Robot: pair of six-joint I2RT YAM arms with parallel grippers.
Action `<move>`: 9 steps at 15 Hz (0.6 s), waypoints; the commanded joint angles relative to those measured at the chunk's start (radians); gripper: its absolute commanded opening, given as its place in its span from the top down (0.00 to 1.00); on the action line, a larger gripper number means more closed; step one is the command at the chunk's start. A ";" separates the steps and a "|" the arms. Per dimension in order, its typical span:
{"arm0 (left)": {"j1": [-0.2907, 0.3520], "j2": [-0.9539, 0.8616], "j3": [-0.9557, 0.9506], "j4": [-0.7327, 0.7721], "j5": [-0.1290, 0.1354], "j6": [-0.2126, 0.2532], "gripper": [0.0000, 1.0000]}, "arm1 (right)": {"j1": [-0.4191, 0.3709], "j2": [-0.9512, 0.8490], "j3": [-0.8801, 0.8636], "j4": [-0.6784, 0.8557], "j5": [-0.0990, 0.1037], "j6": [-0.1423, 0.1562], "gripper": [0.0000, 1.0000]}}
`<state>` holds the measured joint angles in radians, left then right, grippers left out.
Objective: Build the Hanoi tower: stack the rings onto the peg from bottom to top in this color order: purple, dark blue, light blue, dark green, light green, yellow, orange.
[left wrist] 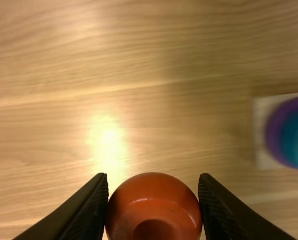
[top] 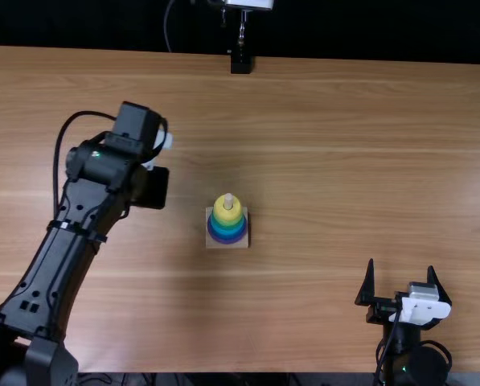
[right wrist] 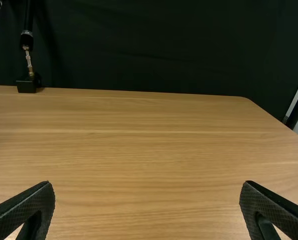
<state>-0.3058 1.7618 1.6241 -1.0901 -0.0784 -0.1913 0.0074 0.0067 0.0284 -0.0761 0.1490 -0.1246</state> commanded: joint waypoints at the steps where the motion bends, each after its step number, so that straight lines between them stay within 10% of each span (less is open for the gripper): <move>1: -0.046 0.039 0.099 -0.011 -0.004 -0.083 1.00 | -0.009 -0.007 -0.010 -0.015 0.004 0.010 0.00; 9: -0.204 0.085 0.227 -0.018 -0.004 -0.243 1.00 | -0.009 -0.007 -0.010 -0.015 0.004 0.010 0.00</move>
<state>-0.4976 1.8275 1.8038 -1.1084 -0.0757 -0.3988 0.0074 0.0067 0.0284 -0.0757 0.1490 -0.1246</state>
